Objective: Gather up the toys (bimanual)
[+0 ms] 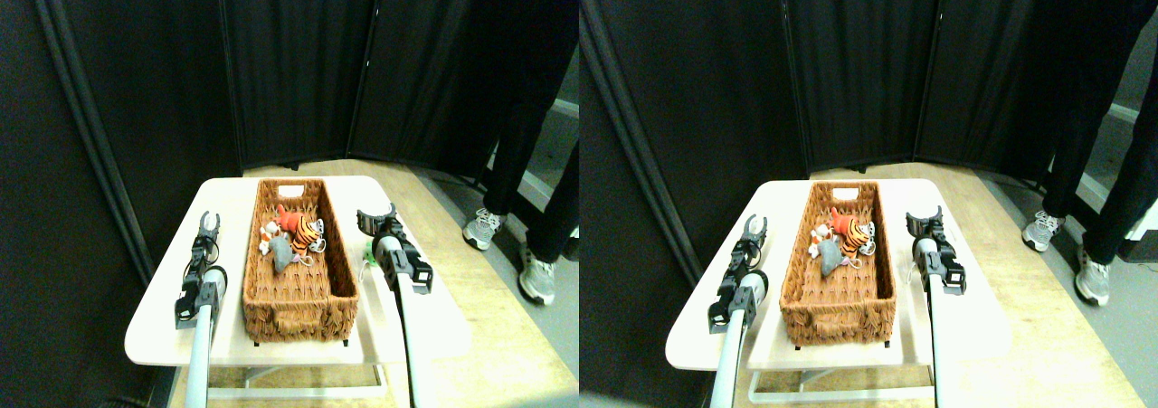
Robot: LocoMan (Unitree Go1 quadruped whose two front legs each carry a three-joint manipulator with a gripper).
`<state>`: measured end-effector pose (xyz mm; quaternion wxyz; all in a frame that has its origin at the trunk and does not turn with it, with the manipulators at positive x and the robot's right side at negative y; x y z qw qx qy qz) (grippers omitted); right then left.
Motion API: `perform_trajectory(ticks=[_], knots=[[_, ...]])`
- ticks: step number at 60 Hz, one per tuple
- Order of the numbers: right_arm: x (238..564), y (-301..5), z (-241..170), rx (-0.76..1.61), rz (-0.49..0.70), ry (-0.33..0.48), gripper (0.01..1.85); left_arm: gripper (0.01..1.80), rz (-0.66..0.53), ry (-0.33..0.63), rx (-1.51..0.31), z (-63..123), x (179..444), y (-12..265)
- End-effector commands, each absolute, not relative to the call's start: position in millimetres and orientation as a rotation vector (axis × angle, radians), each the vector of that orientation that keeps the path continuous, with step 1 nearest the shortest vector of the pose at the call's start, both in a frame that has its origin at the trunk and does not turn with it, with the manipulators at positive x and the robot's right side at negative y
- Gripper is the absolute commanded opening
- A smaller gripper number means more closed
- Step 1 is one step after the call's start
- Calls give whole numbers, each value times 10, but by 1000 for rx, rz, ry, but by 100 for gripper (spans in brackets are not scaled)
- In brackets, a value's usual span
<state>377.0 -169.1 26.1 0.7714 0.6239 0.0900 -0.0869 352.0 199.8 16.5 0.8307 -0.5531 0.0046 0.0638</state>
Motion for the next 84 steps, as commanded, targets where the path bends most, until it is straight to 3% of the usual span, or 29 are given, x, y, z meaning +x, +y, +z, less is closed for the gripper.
perform_trajectory(ticks=[1,8,17,36,40,41,42,44,49,64,84], knots=[[3777,-1706,139,1385,-190,192,73,10,116,-17,-1167,239,3528,1969],[3726,-1728,19,1401,-205,225,78,9,115,-19,-1153,234,3526,1982],[3630,-1723,-63,1399,-227,241,70,8,119,-18,-1173,227,3517,1981],[3584,-1773,-297,1432,-285,307,72,9,113,-9,-1172,253,3515,1963],[3592,-1778,-321,1418,-301,300,54,9,115,-9,-1177,255,3518,1961],[3599,-1770,-311,1392,-331,279,25,9,117,-9,-1174,251,3523,1965],[3599,-1770,-311,1392,-331,279,25,9,117,-9,-1174,251,3523,1965],[3607,-1759,-291,1406,-368,244,2,9,122,-12,-1179,247,3527,1966],[3630,-1762,-251,1410,-404,200,6,8,122,-16,-1178,239,3530,1963],[3660,-1768,-88,1428,-318,188,4,9,115,-17,-1169,230,3528,1966],[3636,-1497,441,1391,-69,178,2,6,112,-18,-1187,237,3539,1924]])
